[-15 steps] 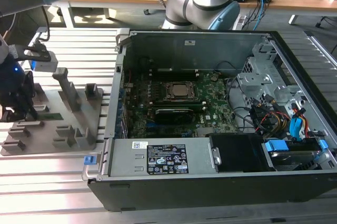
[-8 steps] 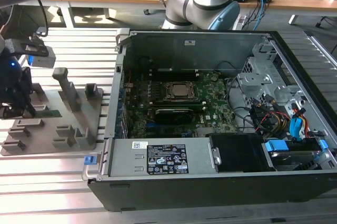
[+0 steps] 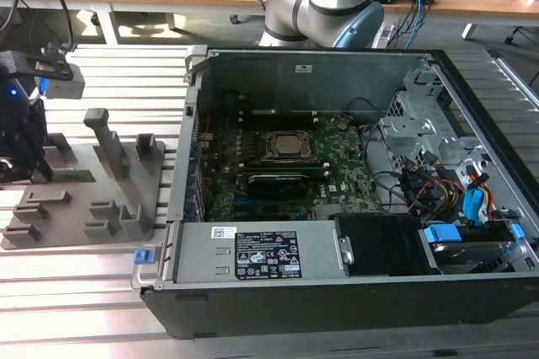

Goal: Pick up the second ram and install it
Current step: 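Pick up the second ram and move it above second insertion slot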

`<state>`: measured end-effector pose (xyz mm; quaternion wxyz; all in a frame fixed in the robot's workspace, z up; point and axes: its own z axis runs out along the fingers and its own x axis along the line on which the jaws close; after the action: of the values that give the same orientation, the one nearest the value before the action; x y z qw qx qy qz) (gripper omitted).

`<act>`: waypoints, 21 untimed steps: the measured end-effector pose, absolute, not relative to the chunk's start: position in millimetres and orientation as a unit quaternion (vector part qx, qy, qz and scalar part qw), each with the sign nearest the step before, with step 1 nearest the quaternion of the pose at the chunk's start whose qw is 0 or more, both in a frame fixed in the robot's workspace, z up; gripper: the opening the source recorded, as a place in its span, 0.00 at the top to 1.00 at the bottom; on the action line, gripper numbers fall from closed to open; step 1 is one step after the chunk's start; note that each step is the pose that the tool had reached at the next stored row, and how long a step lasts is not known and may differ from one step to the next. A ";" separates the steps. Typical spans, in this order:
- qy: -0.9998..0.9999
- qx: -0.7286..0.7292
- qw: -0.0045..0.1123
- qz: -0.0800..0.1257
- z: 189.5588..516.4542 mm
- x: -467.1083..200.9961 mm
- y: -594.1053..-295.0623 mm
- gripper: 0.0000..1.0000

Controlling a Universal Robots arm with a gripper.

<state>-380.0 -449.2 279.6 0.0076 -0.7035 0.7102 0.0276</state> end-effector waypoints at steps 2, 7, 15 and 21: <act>0.710 -0.703 0.008 0.028 282.8 -380.0 -449.3 0.86; 0.710 -0.703 0.008 0.028 288.7 -380.0 -449.2 0.86; 0.710 -0.703 0.008 0.028 311.6 -379.9 -449.2 0.86; 0.710 -0.703 0.008 0.028 325.1 -379.7 -449.2 0.86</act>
<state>-379.7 -449.2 325.1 0.0076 -0.7035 0.7102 0.0276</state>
